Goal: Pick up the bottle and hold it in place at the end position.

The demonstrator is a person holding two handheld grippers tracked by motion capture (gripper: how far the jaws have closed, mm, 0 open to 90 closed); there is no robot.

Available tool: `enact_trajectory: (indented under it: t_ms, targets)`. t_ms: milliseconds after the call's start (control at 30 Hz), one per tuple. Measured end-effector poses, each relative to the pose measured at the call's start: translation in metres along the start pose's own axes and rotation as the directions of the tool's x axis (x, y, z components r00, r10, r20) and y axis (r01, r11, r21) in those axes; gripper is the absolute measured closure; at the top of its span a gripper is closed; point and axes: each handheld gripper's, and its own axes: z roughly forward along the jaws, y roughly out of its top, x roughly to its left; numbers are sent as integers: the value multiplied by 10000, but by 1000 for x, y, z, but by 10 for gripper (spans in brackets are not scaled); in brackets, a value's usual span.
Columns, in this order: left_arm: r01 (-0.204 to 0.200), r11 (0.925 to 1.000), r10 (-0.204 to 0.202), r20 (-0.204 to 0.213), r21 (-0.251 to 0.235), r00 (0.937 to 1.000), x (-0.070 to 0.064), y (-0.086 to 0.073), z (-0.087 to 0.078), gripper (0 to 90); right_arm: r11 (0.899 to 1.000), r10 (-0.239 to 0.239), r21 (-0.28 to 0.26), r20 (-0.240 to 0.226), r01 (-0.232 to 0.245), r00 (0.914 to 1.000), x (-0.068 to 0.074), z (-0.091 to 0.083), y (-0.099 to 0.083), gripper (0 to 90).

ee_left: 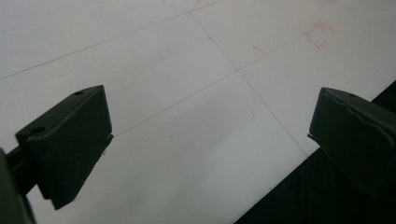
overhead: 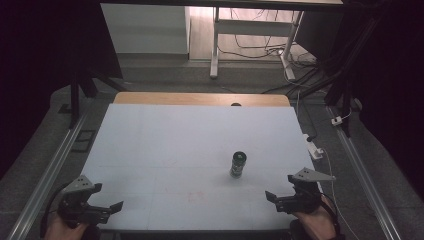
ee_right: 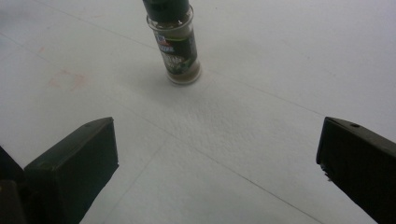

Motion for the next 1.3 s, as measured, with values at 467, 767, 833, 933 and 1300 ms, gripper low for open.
enact_trajectory:
  t_ms: [467, 767, 833, 933, 1300]
  targets:
    - [26, 10000, -26, -3, 3, 10000, 0, 0, 0, 6, 9998, -176, 31, -918, 180, 9956, 1, 18, 9, 0]
    - [31, 10000, -31, -8, 5, 10000, 0, 0, 0, 6, 9992, -346, -210, -990, 327, 9945, 3, 31, 15, 0]
    - [37, 10000, -37, -4, 2, 10000, 1, 0, 0, 6, 9991, -407, -177, -1078, 390, 9933, 4, 35, 17, 0]
    - [38, 10000, -38, -14, 6, 10000, 0, 0, 0, 6, 9983, -587, -98, -1244, 579, 9905, 6, 42, 19, 0]
    - [52, 10000, -52, -3, 8, 10000, 1, 0, 0, 5, 9958, -863, 171, -1446, 897, 9857, 8, 65, 28, 0]
